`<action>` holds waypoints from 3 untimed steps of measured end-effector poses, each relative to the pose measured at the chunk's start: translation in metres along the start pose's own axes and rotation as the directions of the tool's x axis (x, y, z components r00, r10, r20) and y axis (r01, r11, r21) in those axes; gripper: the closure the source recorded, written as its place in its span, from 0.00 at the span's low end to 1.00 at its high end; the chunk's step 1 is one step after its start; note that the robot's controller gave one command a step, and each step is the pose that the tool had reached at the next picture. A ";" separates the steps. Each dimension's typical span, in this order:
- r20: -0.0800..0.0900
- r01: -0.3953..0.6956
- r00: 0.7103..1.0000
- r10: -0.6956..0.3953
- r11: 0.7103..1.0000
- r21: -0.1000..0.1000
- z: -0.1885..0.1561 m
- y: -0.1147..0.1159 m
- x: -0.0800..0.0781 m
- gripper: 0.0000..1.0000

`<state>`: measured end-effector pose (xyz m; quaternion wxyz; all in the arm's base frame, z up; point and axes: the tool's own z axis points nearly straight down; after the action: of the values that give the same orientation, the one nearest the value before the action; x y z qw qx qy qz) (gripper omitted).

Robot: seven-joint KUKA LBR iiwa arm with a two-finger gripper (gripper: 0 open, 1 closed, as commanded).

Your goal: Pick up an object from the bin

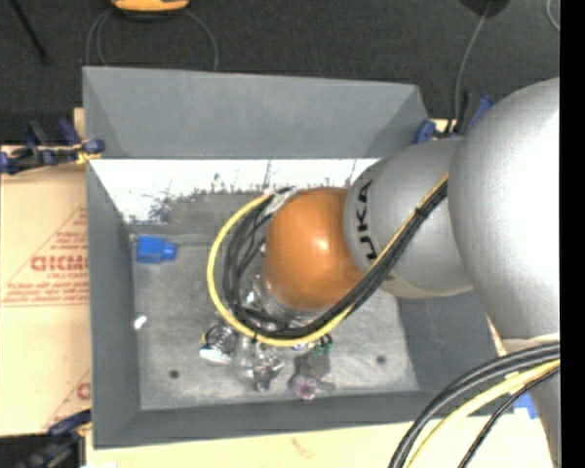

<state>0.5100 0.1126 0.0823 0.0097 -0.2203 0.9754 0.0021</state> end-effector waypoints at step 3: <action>-0.015 -0.105 0.994 0.105 0.994 0.001 -0.017 -0.030 -0.042 0.00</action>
Offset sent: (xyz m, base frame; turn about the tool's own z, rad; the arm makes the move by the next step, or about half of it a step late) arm 0.0000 0.0000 0.0000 0.0000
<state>0.5602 0.1032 0.1005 0.0021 -0.1686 0.9857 0.0008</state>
